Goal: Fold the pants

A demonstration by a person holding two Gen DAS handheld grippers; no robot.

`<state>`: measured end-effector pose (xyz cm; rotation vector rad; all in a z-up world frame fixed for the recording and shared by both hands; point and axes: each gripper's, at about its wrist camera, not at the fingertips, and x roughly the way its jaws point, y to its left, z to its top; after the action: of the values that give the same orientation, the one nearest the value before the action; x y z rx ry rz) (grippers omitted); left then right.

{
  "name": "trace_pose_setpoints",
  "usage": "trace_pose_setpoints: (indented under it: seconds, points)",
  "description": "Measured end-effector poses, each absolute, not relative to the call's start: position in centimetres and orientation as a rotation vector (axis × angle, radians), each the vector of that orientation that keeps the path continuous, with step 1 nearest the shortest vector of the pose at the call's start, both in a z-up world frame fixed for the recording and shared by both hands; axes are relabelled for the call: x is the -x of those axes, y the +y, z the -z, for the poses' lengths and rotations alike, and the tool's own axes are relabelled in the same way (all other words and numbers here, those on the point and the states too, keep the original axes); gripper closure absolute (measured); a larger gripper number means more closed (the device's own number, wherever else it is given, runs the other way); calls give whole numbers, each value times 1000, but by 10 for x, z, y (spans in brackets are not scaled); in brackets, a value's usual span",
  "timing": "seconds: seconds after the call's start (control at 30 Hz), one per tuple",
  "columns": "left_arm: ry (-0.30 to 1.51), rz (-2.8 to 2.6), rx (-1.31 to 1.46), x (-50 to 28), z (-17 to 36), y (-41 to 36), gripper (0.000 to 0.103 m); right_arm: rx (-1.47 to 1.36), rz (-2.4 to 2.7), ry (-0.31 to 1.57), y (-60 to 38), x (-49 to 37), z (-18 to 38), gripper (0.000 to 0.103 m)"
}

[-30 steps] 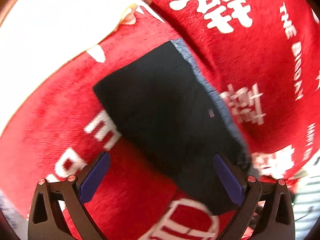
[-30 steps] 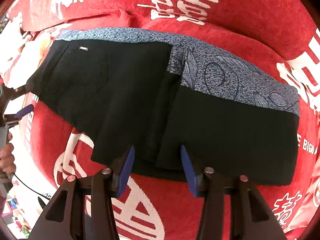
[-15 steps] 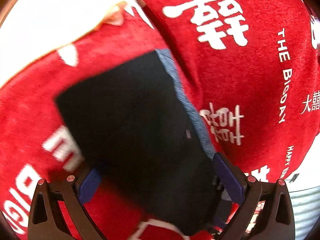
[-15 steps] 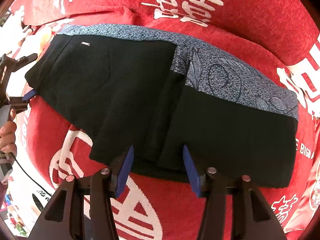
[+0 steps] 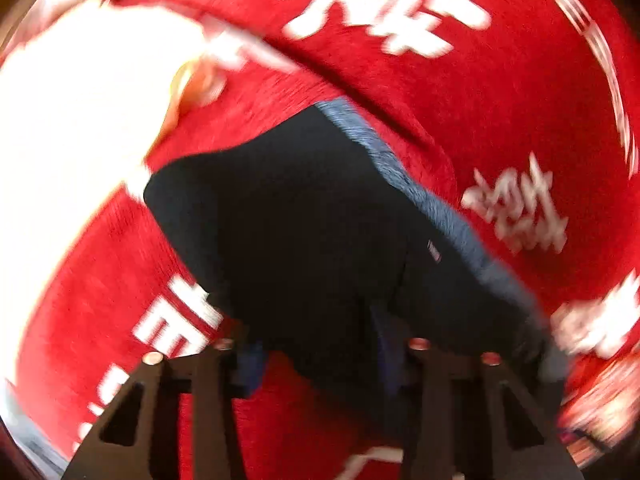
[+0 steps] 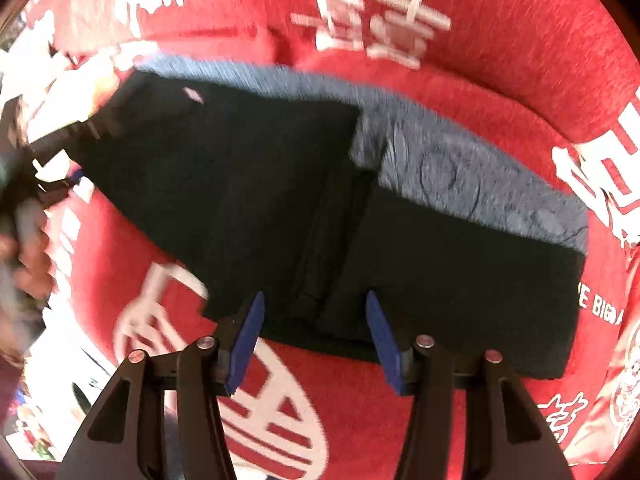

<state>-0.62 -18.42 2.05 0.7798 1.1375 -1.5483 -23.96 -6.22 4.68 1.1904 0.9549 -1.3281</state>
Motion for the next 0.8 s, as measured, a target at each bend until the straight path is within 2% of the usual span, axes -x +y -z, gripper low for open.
trace_pose_setpoints:
  seconds: [0.07,0.13,0.23,0.43,0.6,0.8]
  points:
    - [915,1608,-891,28,-30,-173,61,-1196,1315,883,-69,243,-64,43]
    - [717,1654,-978,49,-35,-160,61,-1235,1247,805,-88,242,-80,24]
    - [547,1699,-1036,69,-41,-149,61,-1271,1128,772,-124,229,-90,22]
    - [499,1706,-1057,74,-42,-146,61,-1256,897,895,-219,163,-100,23]
    - [513,1704,-1043,71,-40,-145,61,-1208,715,918,-271,106,-113,22]
    - [486,1706,-1035,71,-43,-141,61,-1231,535,1157,-289,39,-64,22]
